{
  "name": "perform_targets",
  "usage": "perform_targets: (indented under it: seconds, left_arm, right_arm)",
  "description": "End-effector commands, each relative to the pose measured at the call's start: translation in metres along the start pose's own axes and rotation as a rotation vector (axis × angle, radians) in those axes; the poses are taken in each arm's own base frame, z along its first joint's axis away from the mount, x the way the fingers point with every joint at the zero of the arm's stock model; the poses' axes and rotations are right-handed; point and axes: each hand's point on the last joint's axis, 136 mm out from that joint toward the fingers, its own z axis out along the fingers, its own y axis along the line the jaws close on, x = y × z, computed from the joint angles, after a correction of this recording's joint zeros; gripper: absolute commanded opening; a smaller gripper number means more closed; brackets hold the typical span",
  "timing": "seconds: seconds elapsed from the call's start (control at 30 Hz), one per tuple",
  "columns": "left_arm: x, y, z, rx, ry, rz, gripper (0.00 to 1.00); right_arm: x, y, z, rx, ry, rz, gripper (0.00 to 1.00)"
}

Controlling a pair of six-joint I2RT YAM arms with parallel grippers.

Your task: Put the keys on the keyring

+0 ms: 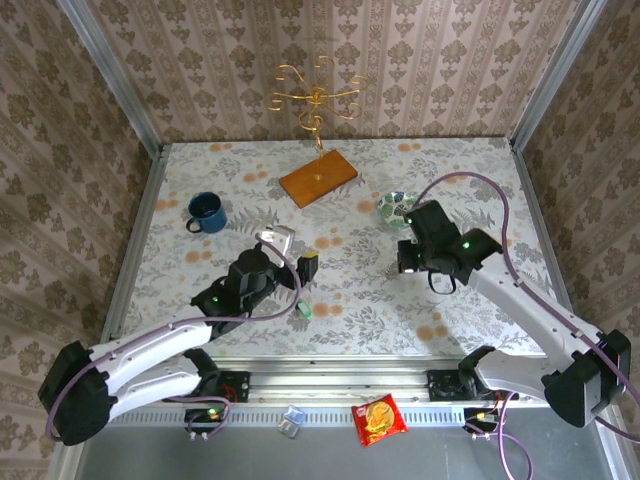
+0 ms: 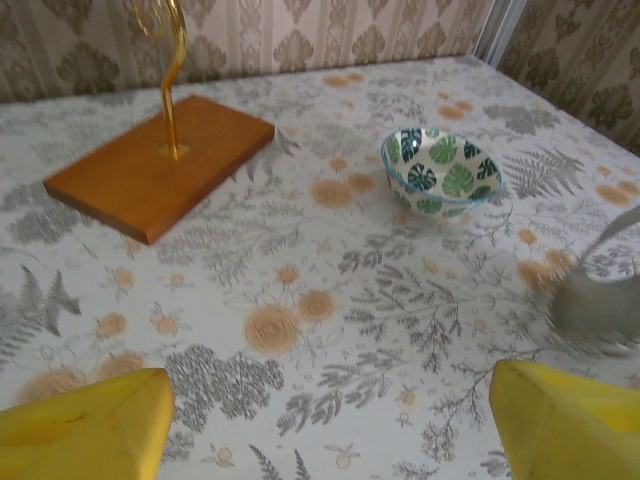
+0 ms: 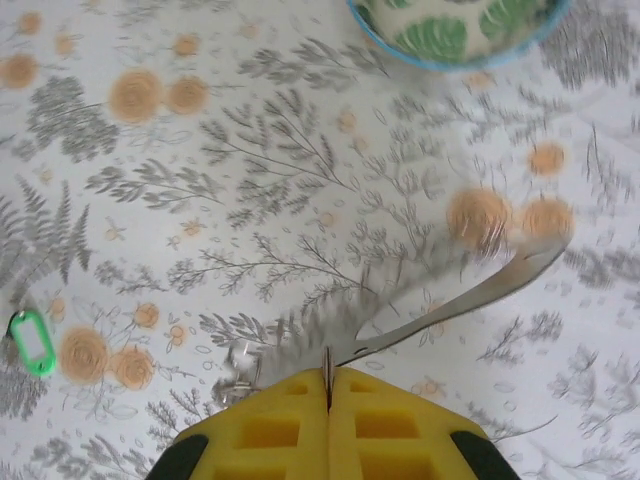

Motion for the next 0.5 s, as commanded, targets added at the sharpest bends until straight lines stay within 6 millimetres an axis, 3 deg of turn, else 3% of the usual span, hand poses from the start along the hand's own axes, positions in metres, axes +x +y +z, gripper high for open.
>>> perform_targets:
  seconds: [0.0,0.27,0.47]
  left_arm:
    - [-0.034,0.001,-0.01,-0.026,-0.067,0.09,0.82]
    - [-0.08,0.008,-0.026,-0.011,-0.125,0.172,0.76]
    - [-0.086,0.007,-0.027,0.062,-0.088,0.304,0.74]
  right_arm:
    - [-0.008,0.018,-0.013,-0.071,0.051,-0.245,0.0]
    - [-0.039,0.059,-0.029,-0.246,0.045,-0.487,0.0]
    - [-0.051,0.088,-0.028,-0.385,0.02,-0.636,0.0]
